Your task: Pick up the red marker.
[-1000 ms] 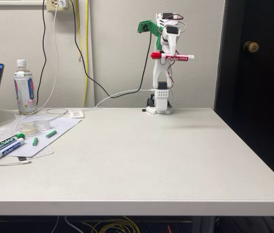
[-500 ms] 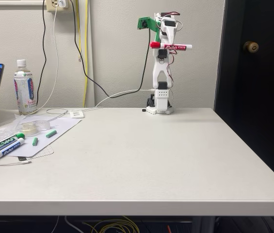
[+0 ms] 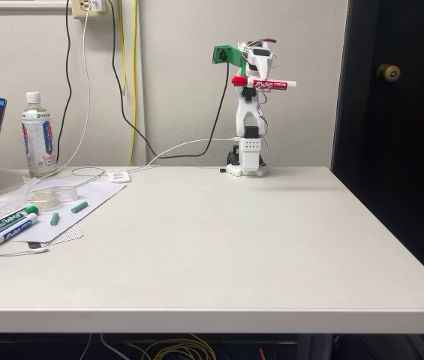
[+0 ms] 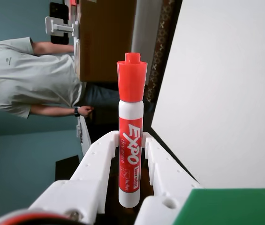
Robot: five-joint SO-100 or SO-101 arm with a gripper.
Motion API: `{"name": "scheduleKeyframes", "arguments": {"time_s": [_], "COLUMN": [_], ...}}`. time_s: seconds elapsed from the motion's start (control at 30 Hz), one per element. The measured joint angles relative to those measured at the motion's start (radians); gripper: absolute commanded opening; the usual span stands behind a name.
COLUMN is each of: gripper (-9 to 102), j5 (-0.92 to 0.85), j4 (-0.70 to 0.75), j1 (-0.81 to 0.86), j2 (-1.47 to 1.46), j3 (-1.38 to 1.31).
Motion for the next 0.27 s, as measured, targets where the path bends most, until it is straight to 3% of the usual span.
{"name": "scheduleKeyframes", "arguments": {"time_s": [0.27], "gripper": [4], "j5": [-0.006], "j4": [-0.230], "j1": [0.000], "j2": [0.133], "j3": [0.239]}}
